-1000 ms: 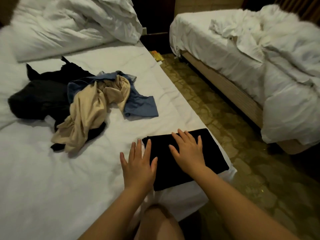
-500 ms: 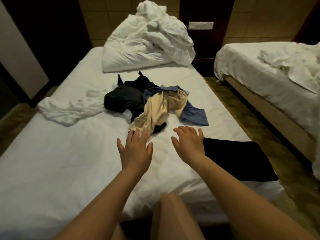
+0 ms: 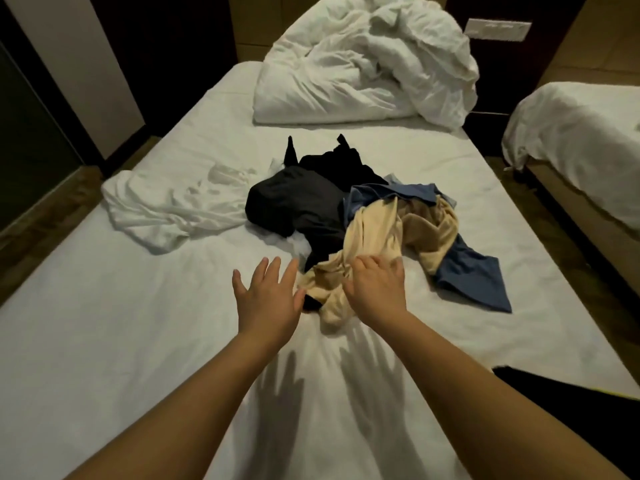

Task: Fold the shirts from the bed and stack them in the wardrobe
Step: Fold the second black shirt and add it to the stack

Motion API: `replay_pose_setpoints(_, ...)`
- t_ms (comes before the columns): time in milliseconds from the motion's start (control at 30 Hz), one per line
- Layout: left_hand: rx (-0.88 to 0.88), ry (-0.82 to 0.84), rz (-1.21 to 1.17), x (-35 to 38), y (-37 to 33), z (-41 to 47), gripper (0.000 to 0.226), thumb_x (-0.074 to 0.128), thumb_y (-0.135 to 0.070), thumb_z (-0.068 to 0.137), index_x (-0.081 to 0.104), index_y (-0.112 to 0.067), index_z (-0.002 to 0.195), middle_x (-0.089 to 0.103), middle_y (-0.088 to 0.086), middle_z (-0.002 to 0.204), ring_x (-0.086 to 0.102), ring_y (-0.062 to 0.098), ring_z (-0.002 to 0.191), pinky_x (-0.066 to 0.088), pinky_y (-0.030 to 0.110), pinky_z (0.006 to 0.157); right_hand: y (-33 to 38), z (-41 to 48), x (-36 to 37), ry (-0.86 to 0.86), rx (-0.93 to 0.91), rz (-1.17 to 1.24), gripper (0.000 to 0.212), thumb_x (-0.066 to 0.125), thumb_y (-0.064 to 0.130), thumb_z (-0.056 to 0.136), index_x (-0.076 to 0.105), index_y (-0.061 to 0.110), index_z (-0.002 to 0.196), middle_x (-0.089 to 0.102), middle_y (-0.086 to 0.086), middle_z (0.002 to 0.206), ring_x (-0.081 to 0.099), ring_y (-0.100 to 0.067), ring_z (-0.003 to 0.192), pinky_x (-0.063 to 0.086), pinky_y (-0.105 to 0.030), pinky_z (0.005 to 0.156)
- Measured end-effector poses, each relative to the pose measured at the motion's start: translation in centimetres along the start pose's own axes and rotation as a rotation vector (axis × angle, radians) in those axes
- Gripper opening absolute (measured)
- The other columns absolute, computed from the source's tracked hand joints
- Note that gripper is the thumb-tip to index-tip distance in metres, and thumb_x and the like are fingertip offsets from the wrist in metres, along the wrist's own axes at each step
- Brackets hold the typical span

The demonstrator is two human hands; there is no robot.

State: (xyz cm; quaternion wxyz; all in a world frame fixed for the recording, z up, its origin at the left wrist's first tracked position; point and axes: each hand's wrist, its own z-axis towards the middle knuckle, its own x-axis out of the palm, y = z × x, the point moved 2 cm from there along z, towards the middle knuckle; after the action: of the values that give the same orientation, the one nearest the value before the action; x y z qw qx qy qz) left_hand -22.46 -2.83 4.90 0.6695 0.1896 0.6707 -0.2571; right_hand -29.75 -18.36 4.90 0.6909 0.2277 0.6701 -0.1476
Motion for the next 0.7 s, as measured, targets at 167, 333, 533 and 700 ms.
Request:
replay_pose_setpoints(167, -0.063, 0.003, -0.026, 2.1, 1.0, 4.8, 0.058, 0.025, -0.053, 0.096, 0.01, -0.034, 0.149, 0.015, -0.002, 0.157, 0.008, 0.019, 0.145, 0.004, 0.053, 0.113, 2.3, 7.2, 2.3, 0.057, -0.062, 0.021, 0.063, 0.036, 0.045, 0.098, 0.011, 0.021, 0.15, 0.014, 0.0, 0.157, 0.012, -0.023, 0.144, 0.006, -0.043, 0.116)
replay_pose_setpoints(333, -0.075, 0.015, -0.027, 3.6, 2.2, 5.9, 0.06, 0.023, -0.055, 0.095, 0.005, -0.035, 0.149, 0.011, -0.003, 0.158, 0.006, 0.018, 0.146, 0.003, 0.052, 0.114, 2.6, 11.6, 3.3, 0.013, 0.106, 0.116, 0.02, 0.041, 0.031, 0.098, 0.046, 0.017, 0.111, 0.055, -0.005, 0.111, 0.044, -0.03, 0.117, 0.031, -0.039, 0.097)
replay_pose_setpoints(533, -0.07, -0.011, -0.078, 2.7, 2.6, 5.2, 0.06, 0.025, -0.055, 0.095, 0.005, -0.035, 0.149, 0.014, -0.002, 0.157, 0.01, 0.018, 0.145, 0.006, 0.05, 0.115, 1.4, 9.6, 0.8, -0.217, 0.054, 0.301, 0.018, 0.041, 0.029, 0.098, 0.052, 0.016, 0.095, 0.056, -0.004, 0.081, 0.055, -0.032, 0.087, 0.031, -0.036, 0.075)
replay_pose_setpoints(700, -0.017, -0.203, -0.205, -2.4, 1.3, 3.6, 0.059, 0.03, -0.05, 0.096, 0.012, -0.032, 0.149, 0.024, 0.001, 0.154, 0.02, 0.02, 0.142, 0.013, 0.05, 0.112, 0.2, 6.7, -9.8, -0.655, -0.043, 0.663, 0.024, 0.045, 0.021, 0.097, 0.062, 0.004, 0.101, 0.063, -0.014, 0.088, 0.055, -0.03, 0.08, 0.028, -0.029, 0.063)
